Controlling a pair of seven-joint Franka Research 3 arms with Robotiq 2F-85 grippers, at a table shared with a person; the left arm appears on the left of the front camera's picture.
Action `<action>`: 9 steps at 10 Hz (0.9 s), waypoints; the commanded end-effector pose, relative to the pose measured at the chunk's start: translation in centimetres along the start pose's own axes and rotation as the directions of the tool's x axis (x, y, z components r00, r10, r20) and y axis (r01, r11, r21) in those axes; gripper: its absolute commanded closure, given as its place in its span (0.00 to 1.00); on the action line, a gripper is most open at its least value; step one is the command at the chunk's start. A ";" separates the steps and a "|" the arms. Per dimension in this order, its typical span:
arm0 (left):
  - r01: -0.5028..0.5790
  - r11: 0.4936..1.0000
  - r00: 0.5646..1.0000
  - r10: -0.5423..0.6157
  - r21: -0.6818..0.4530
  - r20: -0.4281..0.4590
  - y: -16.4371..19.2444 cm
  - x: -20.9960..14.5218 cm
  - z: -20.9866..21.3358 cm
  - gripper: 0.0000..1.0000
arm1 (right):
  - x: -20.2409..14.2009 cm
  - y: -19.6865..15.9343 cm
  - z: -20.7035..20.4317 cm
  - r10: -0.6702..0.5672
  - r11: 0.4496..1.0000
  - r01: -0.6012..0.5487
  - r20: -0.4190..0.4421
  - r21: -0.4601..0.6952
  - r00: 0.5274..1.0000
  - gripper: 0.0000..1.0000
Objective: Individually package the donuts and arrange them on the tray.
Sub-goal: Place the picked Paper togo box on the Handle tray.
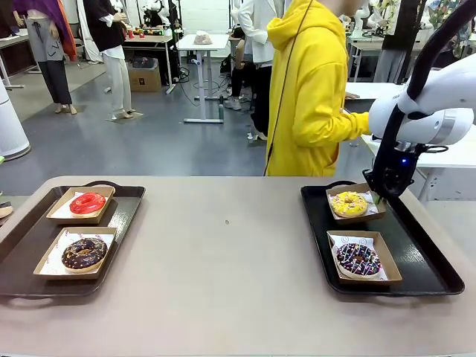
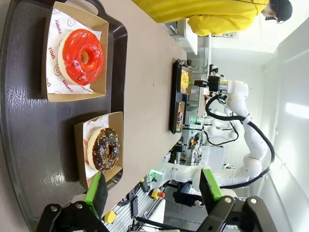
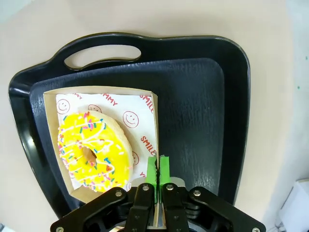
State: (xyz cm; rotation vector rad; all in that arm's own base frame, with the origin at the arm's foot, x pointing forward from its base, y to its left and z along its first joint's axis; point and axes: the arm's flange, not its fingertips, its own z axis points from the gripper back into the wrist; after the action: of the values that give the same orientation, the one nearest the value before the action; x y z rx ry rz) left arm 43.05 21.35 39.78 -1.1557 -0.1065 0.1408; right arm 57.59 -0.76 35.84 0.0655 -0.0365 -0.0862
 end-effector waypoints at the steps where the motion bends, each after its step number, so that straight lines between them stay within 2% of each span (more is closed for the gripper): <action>1: 0.005 1.000 1.000 -0.005 0.010 -0.004 -0.2 -0.3 0.2 0.00 | 0.5 -0.4 0.0 0.025 0.999 -0.025 0.012 0.033 1.000 0.54; 2: 0.005 1.000 1.000 -0.005 0.010 -0.004 -0.2 -0.3 0.2 0.00 | 0.4 -0.4 0.0 0.030 0.999 -0.030 0.009 0.032 1.000 0.32; 3: 0.005 1.000 1.000 -0.005 0.010 -0.004 -0.2 -0.3 0.2 0.00 | 0.4 -0.4 0.0 0.032 0.999 -0.032 0.010 0.030 0.999 0.00; 5: 0.005 1.000 1.000 -0.005 0.010 -0.004 -0.2 -0.3 0.2 0.00 | 0.1 -0.4 0.4 0.032 0.999 -0.033 0.016 0.030 0.999 0.00; 6: 0.005 1.000 1.000 -0.005 0.010 -0.004 -0.2 -0.3 0.2 0.00 | -0.1 -0.4 0.8 0.031 0.999 -0.031 0.022 0.028 0.999 0.04; 7: 0.005 1.000 1.000 -0.005 0.010 -0.004 -0.2 -0.3 0.2 0.00 | -0.4 -0.6 1.1 0.030 0.999 -0.030 0.020 0.028 0.999 0.00; 9: 0.005 1.000 1.000 -0.005 0.010 -0.004 -0.2 -0.3 0.2 0.00 | -1.6 -0.7 2.8 0.050 0.999 -0.050 0.009 0.012 0.999 0.00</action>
State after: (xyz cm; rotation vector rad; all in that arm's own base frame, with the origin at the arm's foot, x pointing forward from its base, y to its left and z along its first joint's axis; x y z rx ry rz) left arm 43.05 21.35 39.78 -1.1558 -0.1065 0.1408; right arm 57.20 -0.94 37.67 0.0664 -0.0522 -0.0676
